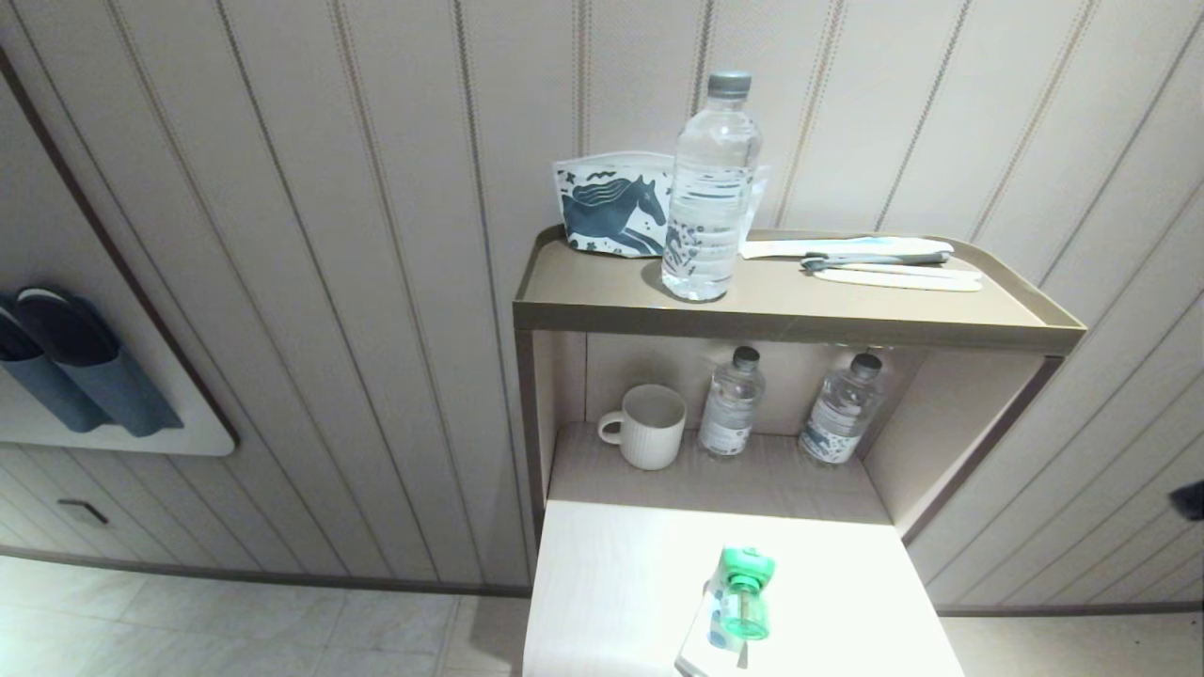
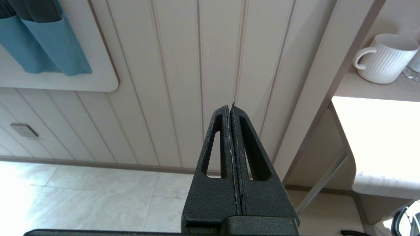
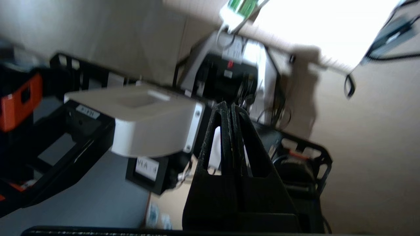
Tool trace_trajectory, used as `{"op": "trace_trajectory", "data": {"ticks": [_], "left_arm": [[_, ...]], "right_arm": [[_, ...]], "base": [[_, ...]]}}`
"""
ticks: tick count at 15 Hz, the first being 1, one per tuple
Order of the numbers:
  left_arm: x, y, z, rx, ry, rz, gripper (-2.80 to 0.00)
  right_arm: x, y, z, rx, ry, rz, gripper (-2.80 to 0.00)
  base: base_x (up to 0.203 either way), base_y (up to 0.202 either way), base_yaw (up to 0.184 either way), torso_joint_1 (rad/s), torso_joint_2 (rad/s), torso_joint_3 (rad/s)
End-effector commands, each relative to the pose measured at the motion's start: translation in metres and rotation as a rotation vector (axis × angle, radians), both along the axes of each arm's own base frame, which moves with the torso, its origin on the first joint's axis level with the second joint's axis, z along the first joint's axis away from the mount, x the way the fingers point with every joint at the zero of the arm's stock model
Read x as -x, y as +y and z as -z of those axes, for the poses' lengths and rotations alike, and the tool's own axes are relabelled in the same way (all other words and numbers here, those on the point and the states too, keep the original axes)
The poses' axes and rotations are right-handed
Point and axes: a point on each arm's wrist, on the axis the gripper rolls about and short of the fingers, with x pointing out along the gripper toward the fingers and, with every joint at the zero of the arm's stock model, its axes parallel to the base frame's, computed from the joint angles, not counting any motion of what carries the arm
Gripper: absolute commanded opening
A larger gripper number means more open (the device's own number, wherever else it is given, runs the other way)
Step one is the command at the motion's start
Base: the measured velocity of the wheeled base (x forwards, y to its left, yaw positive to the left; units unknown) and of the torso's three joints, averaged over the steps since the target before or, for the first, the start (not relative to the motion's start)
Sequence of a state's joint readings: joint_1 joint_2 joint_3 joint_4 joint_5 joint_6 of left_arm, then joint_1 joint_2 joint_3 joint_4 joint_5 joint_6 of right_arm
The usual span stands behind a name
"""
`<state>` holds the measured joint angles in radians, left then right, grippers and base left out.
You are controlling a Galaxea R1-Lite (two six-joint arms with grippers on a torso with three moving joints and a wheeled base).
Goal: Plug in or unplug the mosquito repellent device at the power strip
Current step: Hold the socket with your left hand and unplug it with your right hand
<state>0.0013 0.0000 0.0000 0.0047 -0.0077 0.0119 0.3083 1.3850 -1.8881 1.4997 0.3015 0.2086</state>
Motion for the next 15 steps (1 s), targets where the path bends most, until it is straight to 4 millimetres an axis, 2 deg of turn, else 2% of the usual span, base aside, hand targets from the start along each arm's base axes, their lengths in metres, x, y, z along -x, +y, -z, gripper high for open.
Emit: {"op": "trace_trajectory", "data": {"ticks": [1,2,5,7,10,12,15], "left_arm": [[0.000,0.000,0.000,0.000,0.000,0.000,-2.80],[0.000,0.000,0.000,0.000,0.000,0.000,-2.80],[0.000,0.000,0.000,0.000,0.000,0.000,-2.80],[0.000,0.000,0.000,0.000,0.000,0.000,-2.80],[0.000,0.000,0.000,0.000,0.000,0.000,-2.80],[0.000,0.000,0.000,0.001,0.000,0.000,-2.80],[0.000,0.000,0.000,0.000,-0.002,0.000,-2.80]], "right_arm": [[-0.053,0.033,0.026,0.078,0.212,-0.071,-2.80],[-0.060,0.039,0.036,0.126,0.262,-0.068,0.00],[-0.075,0.048,0.075,0.273,0.325,-0.037,0.00],[-0.083,0.066,0.095,0.340,0.327,-0.012,0.00],[-0.098,0.090,0.121,0.292,0.321,0.086,0.00],[-0.113,0.100,0.145,0.257,0.309,0.134,0.00],[-0.126,0.110,0.169,0.248,0.353,0.176,0.00]], "base": [[0.000,0.000,0.000,0.000,0.00,0.000],[0.000,0.000,0.000,0.000,0.00,0.000],[0.000,0.000,0.000,0.000,0.00,0.000],[0.000,0.000,0.000,0.000,0.00,0.000],[0.000,0.000,0.000,0.000,0.00,0.000],[0.000,0.000,0.000,0.000,0.00,0.000],[0.000,0.000,0.000,0.000,0.00,0.000]]}}
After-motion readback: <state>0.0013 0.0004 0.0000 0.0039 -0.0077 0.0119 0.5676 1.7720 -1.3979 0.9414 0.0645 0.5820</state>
